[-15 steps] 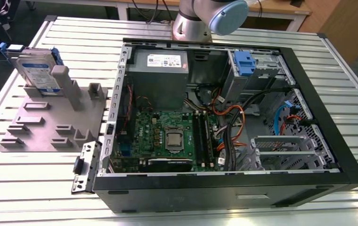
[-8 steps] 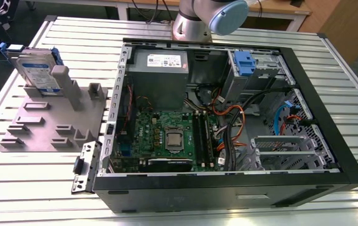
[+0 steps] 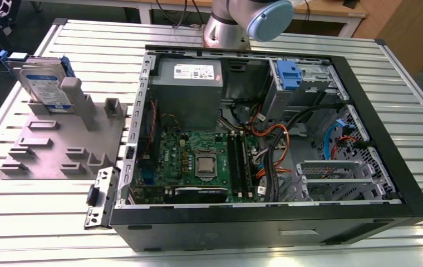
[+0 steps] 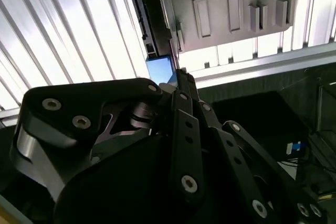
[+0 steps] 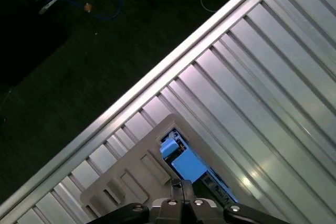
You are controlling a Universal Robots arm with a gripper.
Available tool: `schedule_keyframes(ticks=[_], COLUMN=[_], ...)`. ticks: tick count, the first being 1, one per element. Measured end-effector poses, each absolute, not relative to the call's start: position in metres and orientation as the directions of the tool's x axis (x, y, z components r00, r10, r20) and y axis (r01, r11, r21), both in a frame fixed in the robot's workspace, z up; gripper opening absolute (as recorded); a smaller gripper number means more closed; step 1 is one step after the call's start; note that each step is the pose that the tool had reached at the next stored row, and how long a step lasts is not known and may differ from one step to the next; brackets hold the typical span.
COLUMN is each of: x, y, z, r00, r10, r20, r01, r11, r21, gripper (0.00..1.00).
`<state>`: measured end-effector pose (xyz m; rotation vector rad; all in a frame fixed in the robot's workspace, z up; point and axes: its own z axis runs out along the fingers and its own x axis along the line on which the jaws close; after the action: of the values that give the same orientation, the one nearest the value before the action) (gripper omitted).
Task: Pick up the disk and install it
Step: 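Pick up the disk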
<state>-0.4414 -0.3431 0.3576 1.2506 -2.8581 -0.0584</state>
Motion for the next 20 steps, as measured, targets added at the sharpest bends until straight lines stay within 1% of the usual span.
schedule_keyframes(ticks=[11, 20], x=[-0.4414, -0.4414], y=[-0.3431, -0.3431], z=[0.3576, 0.3576], r00=[-0.59, -0.586], r10=[-0.808, -0.81], r20=[0.005, 0.005], r01=[-0.807, -0.809], r11=[0.589, 0.586], r21=[0.043, 0.043], gripper=[0.11, 0.11])
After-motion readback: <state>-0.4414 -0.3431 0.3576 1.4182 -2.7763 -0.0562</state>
